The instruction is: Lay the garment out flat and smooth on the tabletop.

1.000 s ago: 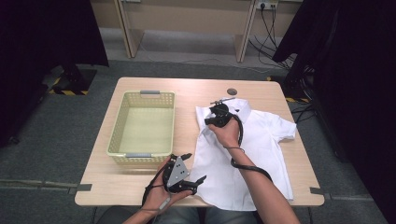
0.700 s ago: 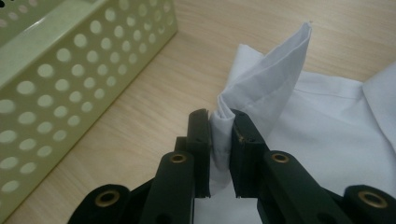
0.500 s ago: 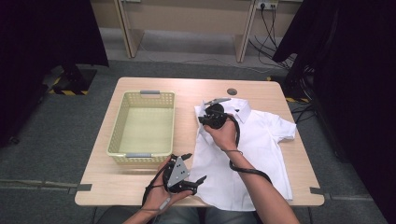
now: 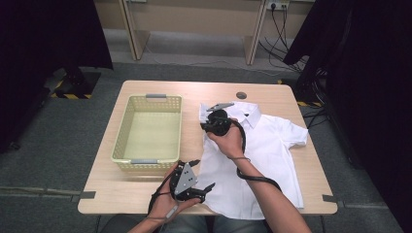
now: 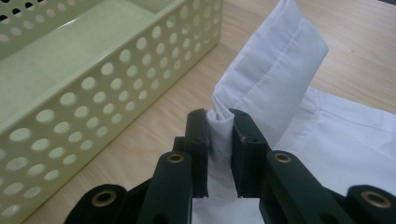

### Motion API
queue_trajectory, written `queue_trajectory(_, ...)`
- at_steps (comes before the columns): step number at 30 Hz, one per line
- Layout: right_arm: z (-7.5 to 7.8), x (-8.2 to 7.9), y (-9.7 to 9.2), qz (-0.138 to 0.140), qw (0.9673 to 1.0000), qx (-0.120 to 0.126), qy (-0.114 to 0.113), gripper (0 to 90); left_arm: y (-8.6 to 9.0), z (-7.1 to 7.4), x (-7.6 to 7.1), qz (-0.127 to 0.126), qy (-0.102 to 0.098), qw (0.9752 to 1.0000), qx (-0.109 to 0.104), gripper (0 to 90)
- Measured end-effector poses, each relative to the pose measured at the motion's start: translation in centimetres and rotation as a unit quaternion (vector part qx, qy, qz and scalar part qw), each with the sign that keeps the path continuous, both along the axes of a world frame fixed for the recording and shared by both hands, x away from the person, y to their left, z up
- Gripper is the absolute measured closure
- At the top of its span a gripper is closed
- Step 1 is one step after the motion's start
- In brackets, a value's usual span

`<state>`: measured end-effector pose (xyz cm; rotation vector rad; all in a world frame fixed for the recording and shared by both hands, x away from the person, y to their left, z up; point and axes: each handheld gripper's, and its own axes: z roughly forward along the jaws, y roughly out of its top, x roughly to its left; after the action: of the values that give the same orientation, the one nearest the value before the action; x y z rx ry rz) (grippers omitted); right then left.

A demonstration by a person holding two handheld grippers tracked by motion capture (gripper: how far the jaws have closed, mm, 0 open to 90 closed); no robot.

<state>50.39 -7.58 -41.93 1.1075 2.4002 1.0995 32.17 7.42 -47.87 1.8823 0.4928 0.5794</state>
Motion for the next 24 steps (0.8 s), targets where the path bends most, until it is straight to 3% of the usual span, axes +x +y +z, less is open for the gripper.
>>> queue_trajectory(14,-0.1,-0.5,1.0,0.029,0.9996,0.003,0.000,77.2,0.0,0.0,0.0,-0.001,0.000,1.0000,0.002,10.6)
queue_trajectory(20,0.2,-0.6,1.3,0.046,0.9987,0.021,-0.001,63.9,0.0,0.0,0.0,-0.001,-0.001,1.0000,0.003,10.6)
queue_trajectory(24,0.6,-0.5,0.7,0.036,0.9985,0.041,-0.001,55.8,0.0,0.0,0.0,-0.001,-0.001,1.0000,0.002,10.5)
